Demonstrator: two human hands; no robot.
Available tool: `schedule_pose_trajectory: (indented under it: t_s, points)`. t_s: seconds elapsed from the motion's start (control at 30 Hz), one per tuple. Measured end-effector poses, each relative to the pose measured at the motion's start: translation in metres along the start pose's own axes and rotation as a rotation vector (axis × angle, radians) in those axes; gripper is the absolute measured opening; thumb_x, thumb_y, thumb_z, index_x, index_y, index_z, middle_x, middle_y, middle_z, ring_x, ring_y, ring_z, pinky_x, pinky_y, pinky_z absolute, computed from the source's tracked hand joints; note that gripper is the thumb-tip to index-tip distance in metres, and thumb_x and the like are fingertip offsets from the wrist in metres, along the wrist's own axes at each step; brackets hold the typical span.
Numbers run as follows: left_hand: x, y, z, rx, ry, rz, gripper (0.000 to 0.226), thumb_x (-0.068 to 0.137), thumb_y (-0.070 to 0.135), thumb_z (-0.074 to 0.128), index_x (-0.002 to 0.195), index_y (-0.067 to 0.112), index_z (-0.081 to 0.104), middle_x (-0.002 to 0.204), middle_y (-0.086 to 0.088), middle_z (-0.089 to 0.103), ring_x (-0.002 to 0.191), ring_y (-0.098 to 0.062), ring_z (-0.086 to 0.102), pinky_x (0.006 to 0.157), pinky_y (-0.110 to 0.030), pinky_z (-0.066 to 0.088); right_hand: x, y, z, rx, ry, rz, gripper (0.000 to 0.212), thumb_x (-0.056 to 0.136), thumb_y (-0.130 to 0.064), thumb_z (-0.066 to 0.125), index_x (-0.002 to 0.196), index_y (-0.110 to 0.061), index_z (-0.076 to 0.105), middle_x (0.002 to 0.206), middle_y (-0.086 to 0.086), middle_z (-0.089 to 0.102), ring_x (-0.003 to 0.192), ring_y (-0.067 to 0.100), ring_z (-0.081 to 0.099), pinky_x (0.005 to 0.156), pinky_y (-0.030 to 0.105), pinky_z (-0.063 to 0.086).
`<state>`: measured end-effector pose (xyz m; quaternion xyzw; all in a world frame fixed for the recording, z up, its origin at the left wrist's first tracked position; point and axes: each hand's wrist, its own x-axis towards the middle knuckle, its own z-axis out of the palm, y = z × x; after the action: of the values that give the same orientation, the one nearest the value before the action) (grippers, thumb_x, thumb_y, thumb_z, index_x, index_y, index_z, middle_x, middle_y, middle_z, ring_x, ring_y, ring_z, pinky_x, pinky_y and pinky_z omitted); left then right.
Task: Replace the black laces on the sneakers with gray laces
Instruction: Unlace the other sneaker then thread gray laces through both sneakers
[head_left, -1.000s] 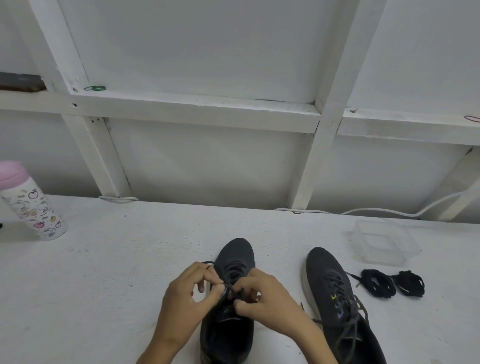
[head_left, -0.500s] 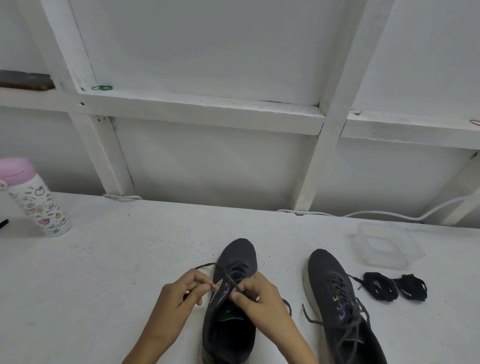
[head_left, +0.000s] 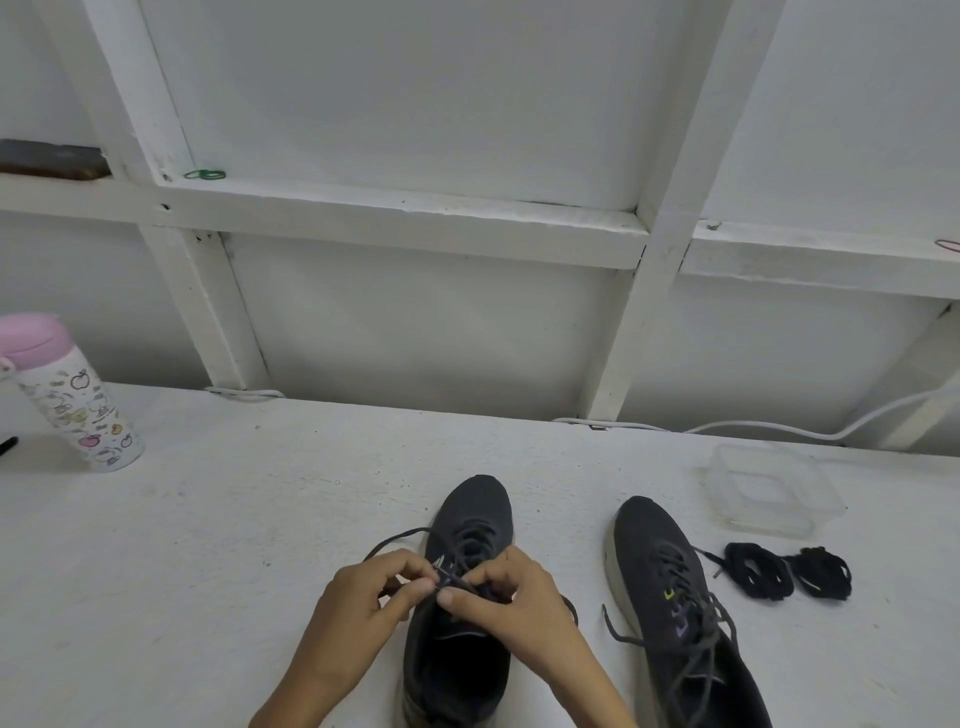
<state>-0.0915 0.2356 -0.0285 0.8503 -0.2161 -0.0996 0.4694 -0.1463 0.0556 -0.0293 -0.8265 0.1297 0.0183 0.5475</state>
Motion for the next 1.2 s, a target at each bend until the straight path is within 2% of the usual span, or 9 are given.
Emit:
schedule_pose_trajectory:
  t_s: [0.1,0.2,0.3,0.43,0.73,0.87,1.03,1.1,1.2]
  points:
    - [0.0,0.001,0.0,-0.005,-0.004,0.0,0.012,0.09,0.021,0.067,0.081,0.03,0.069,0.082,0.013,0.07,0.069,-0.009,0.066,0.067,-0.032,0.054,0.0,0.0,0.001,0.01,0.013,0.012,0.02,0.067,-0.044,0.084,0.076,-0.029,0.076,0.096,0.004,0.057,0.085,0.009,0.059,0.072,0.017,0.045]
    - [-0.001,0.001,0.001,-0.008,0.01,-0.008,0.012,0.089,0.021,0.067,0.081,0.029,0.069,0.074,0.011,0.069,0.067,-0.01,0.066,0.067,-0.03,0.054,0.0,0.0,0.004,0.049,0.012,0.031,0.018,0.063,-0.039,0.083,0.074,-0.027,0.075,0.097,0.005,0.058,0.087,0.014,0.062,0.08,0.031,0.051]
    - [-0.001,0.003,0.002,-0.012,0.017,-0.002,0.014,0.089,0.019,0.067,0.08,0.029,0.069,0.071,0.011,0.068,0.066,-0.011,0.066,0.064,-0.026,0.052,0.001,0.002,0.006,0.068,0.026,0.043,0.023,0.055,-0.045,0.079,0.073,-0.03,0.074,0.096,0.005,0.058,0.088,0.017,0.063,0.083,0.038,0.052]
    - [-0.001,0.008,0.001,-0.023,0.022,0.013,0.015,0.089,0.014,0.067,0.079,0.025,0.07,0.07,0.017,0.067,0.068,-0.007,0.065,0.061,-0.011,0.047,0.001,0.004,0.007,0.074,0.015,0.04,0.018,0.06,-0.04,0.08,0.074,-0.03,0.075,0.098,0.005,0.058,0.089,0.017,0.062,0.084,0.037,0.052]
    - [-0.001,0.007,0.002,0.119,0.057,0.109,0.015,0.085,0.017,0.072,0.079,0.031,0.072,0.079,0.023,0.067,0.075,-0.001,0.062,0.061,-0.007,0.04,-0.001,0.003,0.006,0.09,0.013,0.025,0.025,0.056,-0.046,0.078,0.075,-0.029,0.075,0.099,0.006,0.059,0.089,0.016,0.063,0.086,0.038,0.053]
    - [0.004,0.007,0.002,0.143,0.026,0.164,0.015,0.08,0.017,0.076,0.079,0.031,0.075,0.078,0.023,0.068,0.075,-0.001,0.062,0.063,-0.009,0.043,-0.002,0.003,0.0,0.061,-0.023,-0.013,0.016,0.063,-0.036,0.083,0.075,-0.03,0.075,0.097,0.006,0.058,0.083,0.011,0.06,0.08,0.029,0.05]
    - [0.016,0.006,-0.005,-0.107,-0.094,0.043,0.025,0.072,0.006,0.082,0.074,0.03,0.079,0.077,0.013,0.069,0.078,-0.008,0.068,0.074,-0.027,0.056,0.0,0.003,-0.003,-0.086,-0.036,-0.066,0.019,0.068,-0.032,0.083,0.071,-0.045,0.07,0.086,-0.006,0.054,0.077,0.004,0.055,0.071,0.021,0.044]
    - [0.018,0.004,-0.007,-0.163,-0.096,0.004,0.025,0.07,0.007,0.083,0.072,0.032,0.079,0.076,0.008,0.066,0.076,-0.012,0.067,0.074,-0.031,0.058,0.0,0.002,-0.001,-0.095,-0.005,-0.069,0.017,0.07,-0.036,0.081,0.069,-0.047,0.069,0.086,-0.007,0.055,0.08,0.007,0.057,0.072,0.024,0.046]
    - [0.017,0.001,-0.004,-0.195,-0.088,-0.036,0.024,0.072,0.011,0.083,0.075,0.034,0.079,0.075,0.005,0.068,0.076,-0.014,0.067,0.074,-0.026,0.056,-0.002,0.002,0.001,-0.057,0.038,-0.051,0.017,0.073,-0.036,0.079,0.067,-0.048,0.07,0.087,-0.003,0.058,0.083,0.011,0.06,0.077,0.034,0.05]
